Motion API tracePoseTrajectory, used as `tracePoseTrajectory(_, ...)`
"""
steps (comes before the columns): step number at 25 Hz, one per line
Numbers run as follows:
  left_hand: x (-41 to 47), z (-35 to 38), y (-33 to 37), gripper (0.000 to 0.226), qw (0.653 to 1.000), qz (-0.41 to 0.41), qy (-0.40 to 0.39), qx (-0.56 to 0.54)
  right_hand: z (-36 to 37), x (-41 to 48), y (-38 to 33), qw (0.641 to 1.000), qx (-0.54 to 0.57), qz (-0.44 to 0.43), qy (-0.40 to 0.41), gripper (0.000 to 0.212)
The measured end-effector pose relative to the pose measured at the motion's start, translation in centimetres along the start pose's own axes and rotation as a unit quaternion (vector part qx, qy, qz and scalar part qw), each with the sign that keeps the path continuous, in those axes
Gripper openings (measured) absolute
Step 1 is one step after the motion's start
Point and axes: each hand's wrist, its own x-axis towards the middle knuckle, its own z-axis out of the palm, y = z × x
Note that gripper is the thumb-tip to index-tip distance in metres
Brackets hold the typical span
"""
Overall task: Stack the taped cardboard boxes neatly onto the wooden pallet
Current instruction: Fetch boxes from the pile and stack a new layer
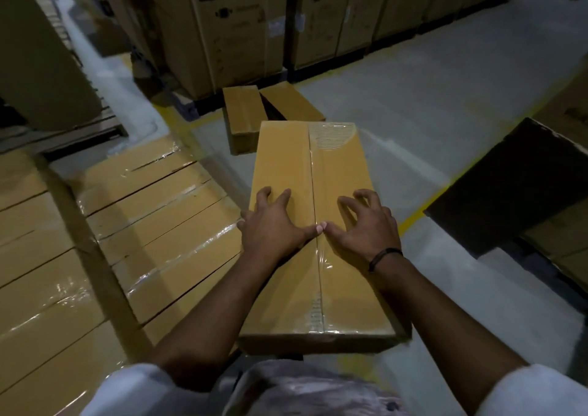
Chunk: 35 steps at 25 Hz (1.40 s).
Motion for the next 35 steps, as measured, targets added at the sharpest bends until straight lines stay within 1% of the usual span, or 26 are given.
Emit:
tracePoseTrajectory(2,2.7,-0.1,0.7,0.109,1.000,-0.007,0.001,-0.008,0.0,3.5,-0.1,1.000,0.002,-0.005,-0.007,0.071)
tracePoseTrajectory(4,5.6,-0.5,0.9,0.108,0.999,-0.024,0.013,-0.028,0.5,7.4,-0.5,0.999,-0.001,-0.034,-0.006,0.071)
tracePoseTrajectory(7,8.5,-1.4,0.0,0.108,0.996,-0.078,0.029,-0.043,1.7,11.7,-2.3,0.997,-0.018,-0.076,-0.019,0.071)
tracePoseTrajectory(10,10.6,-1.8,-1.8,0.110,0.989,-0.131,0.058,-0.047,3.8,15.4,-4.7,0.990,-0.012,-0.134,-0.050,0.071)
tracePoseTrajectory(14,12.1,-1.9,-4.6,0.109,0.962,-0.246,0.098,-0.068,7.2,19.9,-8.7,0.968,-0.001,-0.223,-0.118,0.073)
tracePoseTrajectory(17,12.3,-1.8,-6.0,0.108,0.928,-0.339,0.124,-0.093,9.4,22.7,-11.7,0.939,0.007,-0.301,-0.168,0.074)
tracePoseTrajectory(19,12.1,-1.8,-5.8,0.108,0.898,-0.400,0.149,-0.110,10.2,24.3,-13.4,0.911,0.010,-0.357,-0.206,0.074)
tracePoseTrajectory(22,11.8,-1.8,-4.8,0.110,0.855,-0.464,0.191,-0.129,10.6,26.2,-15.5,0.864,0.013,-0.439,-0.245,0.073)
tracePoseTrajectory(24,11.0,-1.5,-3.7,0.110,0.808,-0.519,0.241,-0.142,10.9,27.0,-17.2,0.817,0.010,-0.510,-0.267,0.072)
tracePoseTrajectory(28,8.9,0.6,-1.4,0.105,0.722,-0.596,0.314,-0.156,12.1,26.1,-19.2,0.731,0.026,-0.613,-0.298,0.071)
tracePoseTrajectory(31,7.0,2.4,-0.2,0.105,0.665,-0.640,0.342,-0.174,13.0,24.2,-19.2,0.677,0.019,-0.662,-0.319,0.074)
tracePoseTrajectory(33,5.9,3.9,0.8,0.102,0.635,-0.663,0.347,-0.191,13.4,22.8,-19.1,0.647,0.000,-0.690,-0.324,0.075)
tracePoseTrajectory(35,5.2,5.5,1.6,0.102,0.615,-0.685,0.340,-0.193,13.8,21.6,-19.0,0.621,-0.025,-0.712,-0.327,0.074)
